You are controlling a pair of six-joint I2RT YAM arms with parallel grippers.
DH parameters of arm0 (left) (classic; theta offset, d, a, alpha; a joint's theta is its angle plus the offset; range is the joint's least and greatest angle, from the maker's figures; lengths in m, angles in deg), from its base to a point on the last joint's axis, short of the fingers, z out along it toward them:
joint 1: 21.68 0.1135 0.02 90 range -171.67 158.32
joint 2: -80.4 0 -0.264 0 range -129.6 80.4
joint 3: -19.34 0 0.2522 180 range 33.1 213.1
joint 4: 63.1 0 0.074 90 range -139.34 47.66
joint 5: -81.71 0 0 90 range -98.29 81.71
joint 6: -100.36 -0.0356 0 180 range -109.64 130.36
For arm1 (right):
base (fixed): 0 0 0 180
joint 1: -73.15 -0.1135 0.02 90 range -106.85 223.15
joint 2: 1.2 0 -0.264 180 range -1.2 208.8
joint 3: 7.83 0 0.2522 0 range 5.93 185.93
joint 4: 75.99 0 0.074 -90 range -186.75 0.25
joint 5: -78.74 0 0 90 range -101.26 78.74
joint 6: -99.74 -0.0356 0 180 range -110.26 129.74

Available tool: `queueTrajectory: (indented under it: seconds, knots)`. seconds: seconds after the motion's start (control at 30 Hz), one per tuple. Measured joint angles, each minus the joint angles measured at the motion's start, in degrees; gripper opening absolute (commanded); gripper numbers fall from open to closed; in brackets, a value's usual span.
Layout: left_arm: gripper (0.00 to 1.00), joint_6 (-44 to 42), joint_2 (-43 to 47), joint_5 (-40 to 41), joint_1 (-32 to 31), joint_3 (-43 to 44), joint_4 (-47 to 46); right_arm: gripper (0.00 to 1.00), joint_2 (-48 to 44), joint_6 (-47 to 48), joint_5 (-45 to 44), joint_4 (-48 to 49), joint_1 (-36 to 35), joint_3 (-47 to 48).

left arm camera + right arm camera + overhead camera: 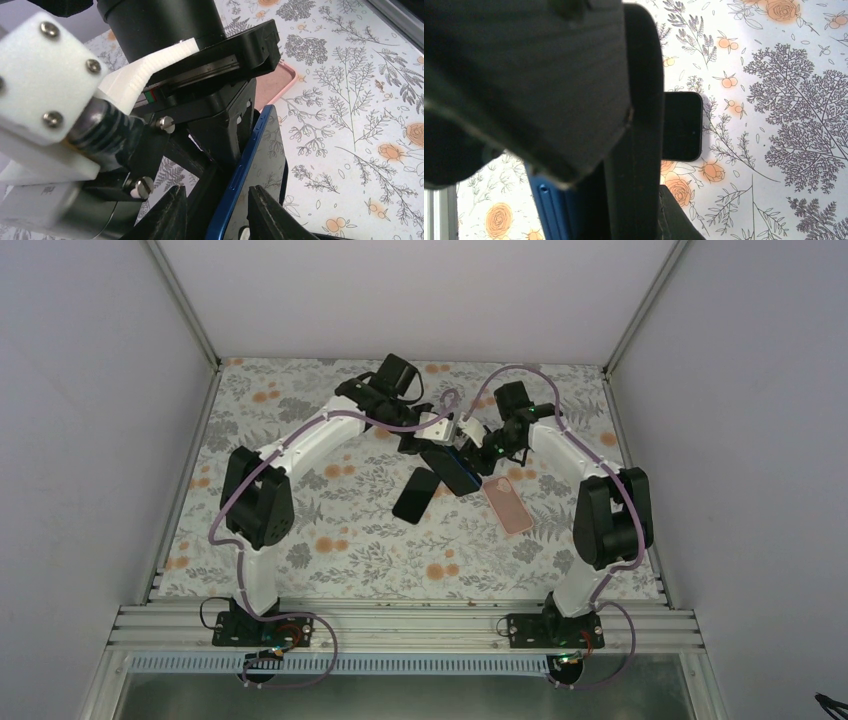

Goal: Take the phone out of the phone case

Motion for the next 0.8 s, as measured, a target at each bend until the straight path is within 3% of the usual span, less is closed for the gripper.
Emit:
queueTrajectory:
  seconds: [0.23,0.53,0.8]
  knots:
    - [0.32,-2.14,0.44,0.72,-0.09,-0.11,1.86,0.04,0.55,0.72,0.20,-1.70,-0.26,0.68]
    - [0.33,-1.86,6.43,1.51,-0.09,-8.63,-2.08,0.04,1.27,2.14,2.51,-2.82,-0.20,1.31]
    - [0.32,-1.44,6.91,2.19,0.02,-7.78,-1.07,0.04,1.27,2.80,3.85,-2.78,-0.17,1.60]
